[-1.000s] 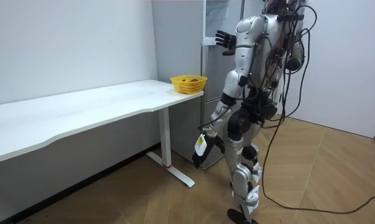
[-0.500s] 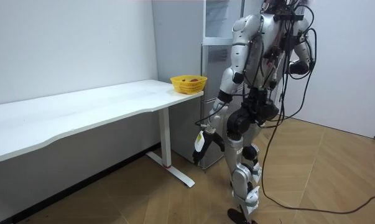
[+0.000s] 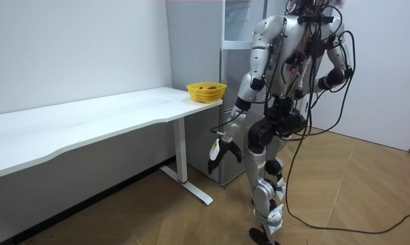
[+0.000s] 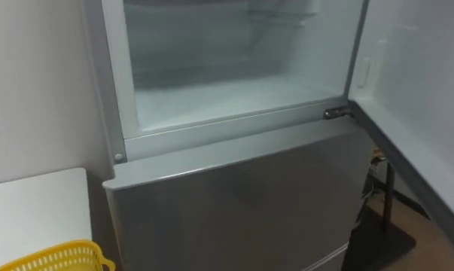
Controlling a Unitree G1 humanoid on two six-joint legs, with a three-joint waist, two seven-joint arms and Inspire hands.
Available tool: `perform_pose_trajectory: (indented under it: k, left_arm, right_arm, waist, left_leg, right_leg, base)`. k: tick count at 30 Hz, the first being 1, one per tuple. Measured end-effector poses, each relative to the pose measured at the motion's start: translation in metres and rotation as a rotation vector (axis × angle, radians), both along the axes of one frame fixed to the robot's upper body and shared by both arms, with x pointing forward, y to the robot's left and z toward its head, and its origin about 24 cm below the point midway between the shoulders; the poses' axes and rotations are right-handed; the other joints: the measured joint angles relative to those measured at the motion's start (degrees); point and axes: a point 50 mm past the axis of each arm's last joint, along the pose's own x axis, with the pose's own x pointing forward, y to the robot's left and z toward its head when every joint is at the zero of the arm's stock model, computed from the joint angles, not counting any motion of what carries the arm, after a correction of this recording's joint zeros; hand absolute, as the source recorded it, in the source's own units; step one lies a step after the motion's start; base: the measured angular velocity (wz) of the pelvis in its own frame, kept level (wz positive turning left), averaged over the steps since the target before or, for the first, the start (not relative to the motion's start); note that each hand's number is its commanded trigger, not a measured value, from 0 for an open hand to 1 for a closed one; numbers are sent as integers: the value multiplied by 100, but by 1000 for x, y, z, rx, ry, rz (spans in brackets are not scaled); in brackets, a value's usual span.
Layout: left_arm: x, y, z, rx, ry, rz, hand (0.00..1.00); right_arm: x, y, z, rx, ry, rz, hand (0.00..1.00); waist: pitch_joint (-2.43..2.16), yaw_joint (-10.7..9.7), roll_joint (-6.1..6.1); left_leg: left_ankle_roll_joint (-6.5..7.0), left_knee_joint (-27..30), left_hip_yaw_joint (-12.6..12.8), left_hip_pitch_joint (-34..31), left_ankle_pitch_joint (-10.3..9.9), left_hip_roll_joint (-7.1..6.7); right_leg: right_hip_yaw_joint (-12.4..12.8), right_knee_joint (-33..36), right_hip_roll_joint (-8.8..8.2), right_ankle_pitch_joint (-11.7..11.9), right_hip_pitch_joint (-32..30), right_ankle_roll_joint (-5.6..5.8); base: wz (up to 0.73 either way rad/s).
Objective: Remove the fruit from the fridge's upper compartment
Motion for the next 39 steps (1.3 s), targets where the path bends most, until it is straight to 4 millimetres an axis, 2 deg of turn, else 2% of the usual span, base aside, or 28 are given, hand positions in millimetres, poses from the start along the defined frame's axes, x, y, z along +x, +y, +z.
perform_pose_trajectory:
  k: [5,6,11,13,17,19,20,22,23,25,27,28,32,37,39]
  left_arm:
    - [-8,0,1,8,-13,19,0]
    - [-11,1,2,9,-15,34,0]
    - [-22,7,4,30,-16,101,0]
    - [-23,11,6,43,-34,132,0]
    - [-23,19,9,75,-49,152,0]
    - [-19,21,11,81,-66,163,0]
    - [-21,22,11,84,-67,173,0]
    - [-14,25,12,94,-95,189,0]
    - [-14,26,12,95,-98,192,0]
    - [-11,27,13,97,-108,196,0]
    - [-9,26,13,96,-110,196,0]
    - [-8,26,13,95,-111,193,0]
    - [-8,27,13,96,-104,181,0]
    - [-8,27,13,100,-96,165,0]
    - [-6,27,12,98,-99,162,0]
  right_arm:
    - [-17,-20,-13,22,85,-182,0]
    - [-18,-24,-13,15,93,-220,0]
    - [-16,-50,1,-18,68,-444,0]
    - [-10,-66,19,-58,14,-580,0]
    - [-3,-89,47,-129,-69,-803,0]
    - [2,-98,76,-185,-166,-876,0]
    - [3,-100,85,-211,-193,-887,0]
    - [3,-104,118,-300,-315,-944,0]
    - [5,-105,126,-319,-346,-957,0]
    - [10,-112,158,-417,-468,-1001,0]
    - [11,-112,181,-512,-549,-1010,0]
    - [10,-110,190,-620,-573,-996,0]
    - [11,-97,212,-732,-675,-972,0]
    - [24,-65,258,-950,-931,-891,0]
    - [25,-56,267,-1033,-973,-836,0]
  waist:
    - [29,2,-30]
    - [13,-27,-65]
    - [23,-114,-187]
    - [38,-127,-210]
    - [40,-140,-280]
    - [35,-170,-319]
    - [34,-165,-333]
    - [27,-167,-415]
    - [27,-164,-429]
    - [31,-195,-489]
    - [28,-190,-516]
    - [32,-172,-527]
    - [29,-131,-535]
    - [31,25,-581]
    - [33,112,-599]
  left_leg:
    - [-1,-18,-21,40,0,5]
    - [-1,-20,-32,41,0,2]
    - [5,-28,-182,66,-2,-48]
    - [30,-31,-346,63,-13,-78]
    - [36,-30,-389,48,-11,-82]
    - [41,-27,-402,19,-8,-86]
    - [42,-26,-415,12,-7,-85]
    - [43,27,-508,-56,-6,-83]
    - [42,31,-511,-73,-6,-82]
    - [43,60,-546,-144,-6,-83]
    - [42,71,-574,-142,-6,-80]
    - [42,71,-598,-145,-6,-80]
    - [43,66,-610,-136,-5,-82]
    - [45,77,-687,-132,-1,-84]
    - [47,83,-790,-134,1,-85]
  right_leg:
    - [-24,14,0,-5,33,-8]
    - [-25,18,-3,-10,33,-9]
    - [-48,108,-17,-84,16,-3]
    - [-52,102,-10,-91,8,-7]
    - [-76,100,-15,-92,3,-10]
    - [-103,113,-25,-91,-29,-12]
    - [-113,110,-27,-93,-31,-15]
    - [-170,107,-45,-104,-61,-29]
    - [-172,107,-45,-104,-75,-29]
    - [-205,95,-64,-103,-112,-30]
    - [-222,97,-67,-105,-106,-34]
    - [-238,95,-73,-106,-104,-37]
    - [-238,98,-69,-103,-102,-42]
    - [-293,79,-96,-100,-66,-45]
    - [-356,32,-117,-98,-24,-49]
  base:
    - [0]
    - [0]
    - [3]
    - [-2]
    - [2]
    - [4]
    - [12]
    - [12]
    - [4]
    - [6]
    - [8]
    - [5]
    - [0]
    - [5]
    - [17]
